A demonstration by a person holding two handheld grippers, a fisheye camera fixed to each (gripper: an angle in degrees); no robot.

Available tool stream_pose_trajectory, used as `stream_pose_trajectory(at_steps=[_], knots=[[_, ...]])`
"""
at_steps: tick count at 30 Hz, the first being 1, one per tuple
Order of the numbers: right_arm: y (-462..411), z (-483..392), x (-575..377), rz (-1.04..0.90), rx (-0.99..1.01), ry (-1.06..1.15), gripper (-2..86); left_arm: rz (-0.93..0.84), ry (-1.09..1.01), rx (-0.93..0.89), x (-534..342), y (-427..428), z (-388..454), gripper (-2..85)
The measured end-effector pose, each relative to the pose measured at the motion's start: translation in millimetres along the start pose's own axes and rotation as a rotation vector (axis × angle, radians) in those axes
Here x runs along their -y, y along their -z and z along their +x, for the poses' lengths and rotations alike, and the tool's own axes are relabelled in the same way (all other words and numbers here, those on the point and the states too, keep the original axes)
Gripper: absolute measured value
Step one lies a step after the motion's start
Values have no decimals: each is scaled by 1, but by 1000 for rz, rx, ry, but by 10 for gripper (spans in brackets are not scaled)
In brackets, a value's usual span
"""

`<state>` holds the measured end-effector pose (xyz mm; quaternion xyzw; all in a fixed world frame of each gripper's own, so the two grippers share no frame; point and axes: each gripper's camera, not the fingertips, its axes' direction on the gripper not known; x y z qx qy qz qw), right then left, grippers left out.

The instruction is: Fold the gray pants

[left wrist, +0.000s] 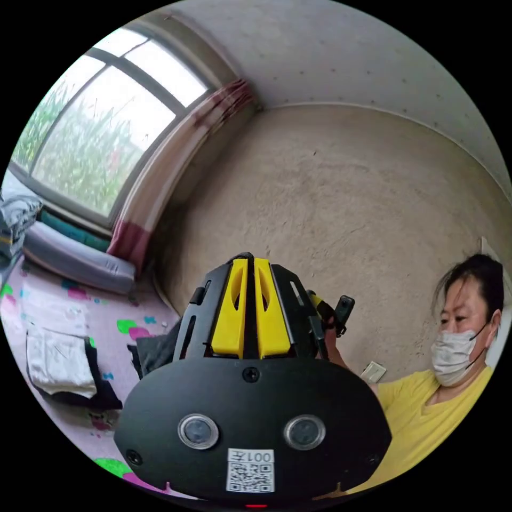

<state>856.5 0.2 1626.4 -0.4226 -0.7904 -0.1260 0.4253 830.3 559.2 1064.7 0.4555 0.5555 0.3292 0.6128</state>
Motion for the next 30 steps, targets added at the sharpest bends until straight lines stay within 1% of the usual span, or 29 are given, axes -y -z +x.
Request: stream_pose_trajectory(at_steps=[2,4,5,7,8,10,15,22,26,30], knots=[[3,-25,42,61,113,25,9,47,-47,4,21,39,35,-7],[-2,-49,70,93,203,49,9,82,-138,82,46,94,84,-7],[-9,-69,85,101,253,69,9,85,-159,102,52,108,95,-7],[-22,-99,103,117,332,94,9,102,-223,150,68,167,136,-7],[-33,-120,111,133,380,106,8,107,-237,160,71,182,145,-7],[-49,-149,120,159,429,113,8,125,-296,211,81,239,179,-8],[-98,-196,130,237,457,49,8,89,-338,278,103,331,215,-8],[-173,-210,120,204,468,-73,8,73,-394,384,122,431,254,-8],[-195,-212,111,171,505,-98,8,81,-405,424,112,465,273,-8],[-193,-207,97,157,535,-121,8,88,-346,434,80,486,290,-8]])
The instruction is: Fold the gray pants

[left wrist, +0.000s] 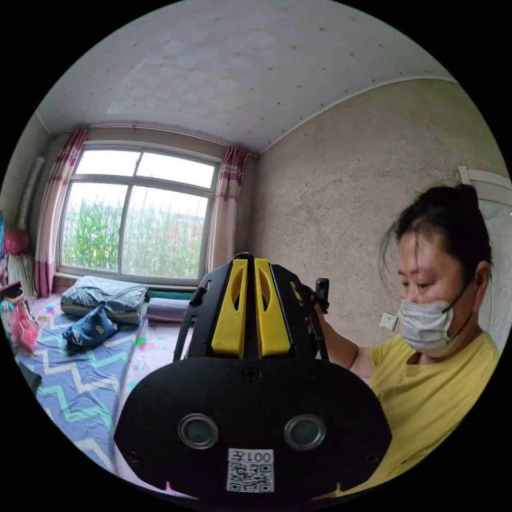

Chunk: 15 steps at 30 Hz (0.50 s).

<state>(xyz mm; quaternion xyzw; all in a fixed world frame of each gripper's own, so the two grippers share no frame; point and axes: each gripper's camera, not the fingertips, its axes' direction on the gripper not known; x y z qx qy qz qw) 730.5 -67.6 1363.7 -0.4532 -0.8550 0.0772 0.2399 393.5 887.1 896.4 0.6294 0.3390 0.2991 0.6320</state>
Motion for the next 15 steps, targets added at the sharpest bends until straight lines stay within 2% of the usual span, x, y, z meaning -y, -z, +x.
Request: stream_pose_trajectory(at_steps=[5,9,12,15], knots=[[28,1,10,-43,-15,7,9,2,130,-21,-37,3,25,-8],[19,19,41,-144,-38,32,11,20,289,-114,-48,-25,23,-8],[-15,54,59,-258,-40,25,12,56,420,-138,-53,-45,-4,-8],[-78,103,46,-452,-44,-9,16,64,601,-86,-74,-63,-50,-7]])
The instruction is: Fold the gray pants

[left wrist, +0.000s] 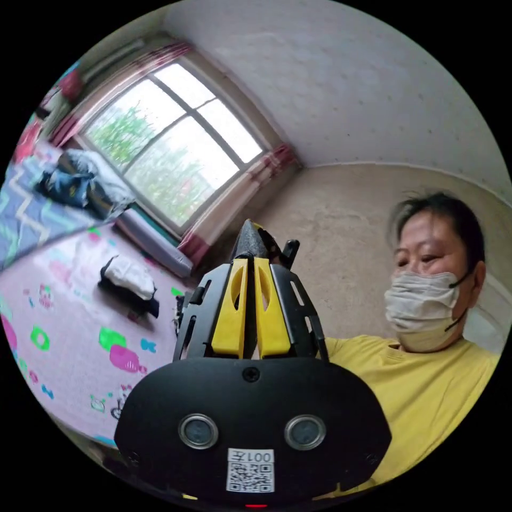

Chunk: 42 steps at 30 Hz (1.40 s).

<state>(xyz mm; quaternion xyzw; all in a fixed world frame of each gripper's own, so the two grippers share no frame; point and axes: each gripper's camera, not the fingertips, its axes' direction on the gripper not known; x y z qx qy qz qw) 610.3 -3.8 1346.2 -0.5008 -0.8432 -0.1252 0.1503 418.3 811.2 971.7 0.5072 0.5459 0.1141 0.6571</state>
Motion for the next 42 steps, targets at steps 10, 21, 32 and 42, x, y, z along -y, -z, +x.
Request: stream_pose_trajectory(at_steps=[10,21,32,42], knots=[[-308,170,-156,-569,64,-450,76,-221,810,494,-18,37,-308,-12],[-245,216,-234,-252,-131,-837,25,-561,713,523,87,44,-437,-12],[-188,238,-355,-197,-270,-1233,15,-1223,-81,210,67,-155,-399,47],[-235,313,-379,-287,-180,-1206,19,-1452,-311,184,-6,-244,-378,67]])
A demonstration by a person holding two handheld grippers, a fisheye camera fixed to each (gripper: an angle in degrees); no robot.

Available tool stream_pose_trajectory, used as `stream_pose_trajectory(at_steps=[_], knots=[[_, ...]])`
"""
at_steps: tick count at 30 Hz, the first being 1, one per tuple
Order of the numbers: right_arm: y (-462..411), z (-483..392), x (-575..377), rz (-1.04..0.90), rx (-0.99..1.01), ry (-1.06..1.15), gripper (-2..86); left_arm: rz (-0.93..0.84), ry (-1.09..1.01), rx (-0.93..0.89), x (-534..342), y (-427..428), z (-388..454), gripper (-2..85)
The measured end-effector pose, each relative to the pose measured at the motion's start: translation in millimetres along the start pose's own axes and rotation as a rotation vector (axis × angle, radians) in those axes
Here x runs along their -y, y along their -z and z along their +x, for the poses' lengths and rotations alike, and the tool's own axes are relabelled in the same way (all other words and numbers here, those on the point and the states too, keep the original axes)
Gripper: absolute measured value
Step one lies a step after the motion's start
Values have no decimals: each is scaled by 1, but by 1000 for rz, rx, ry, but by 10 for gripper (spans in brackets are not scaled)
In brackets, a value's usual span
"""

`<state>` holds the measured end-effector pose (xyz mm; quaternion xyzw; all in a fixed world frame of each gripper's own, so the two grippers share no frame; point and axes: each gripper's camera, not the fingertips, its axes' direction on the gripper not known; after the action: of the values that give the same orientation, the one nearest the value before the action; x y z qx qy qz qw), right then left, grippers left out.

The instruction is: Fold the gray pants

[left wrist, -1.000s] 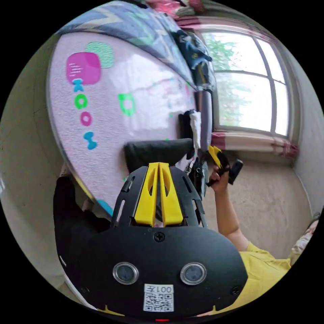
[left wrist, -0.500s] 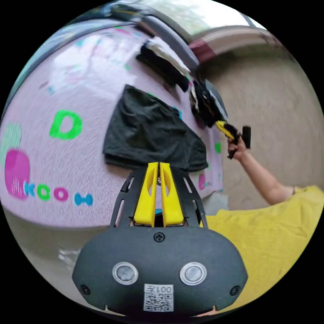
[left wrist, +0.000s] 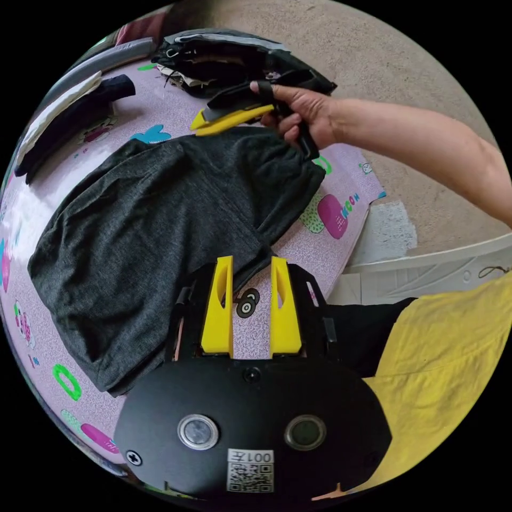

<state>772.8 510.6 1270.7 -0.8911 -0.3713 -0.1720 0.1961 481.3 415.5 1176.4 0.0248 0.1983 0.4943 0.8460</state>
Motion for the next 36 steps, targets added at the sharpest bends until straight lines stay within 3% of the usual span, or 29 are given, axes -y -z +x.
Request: stream_pose_trajectory(at_steps=[5,13,18,20,25,28,36], knots=[[24,-2,-2,-15,50,88,19,-40,4,88,4,-11,-3,77],[39,24,-52,22,63,34,13,-161,-314,404,15,-42,21,81],[42,47,-78,80,-50,-55,7,-202,-399,528,28,-43,23,5],[47,63,-86,132,-116,-126,5,-152,-331,454,35,-21,11,-1],[48,86,-88,209,-184,-209,4,232,145,15,15,101,-75,-3],[41,93,-83,233,-176,-222,5,402,359,-136,-21,156,-126,-3],[-16,70,-71,235,11,-150,5,495,601,-292,-65,190,-183,-4]])
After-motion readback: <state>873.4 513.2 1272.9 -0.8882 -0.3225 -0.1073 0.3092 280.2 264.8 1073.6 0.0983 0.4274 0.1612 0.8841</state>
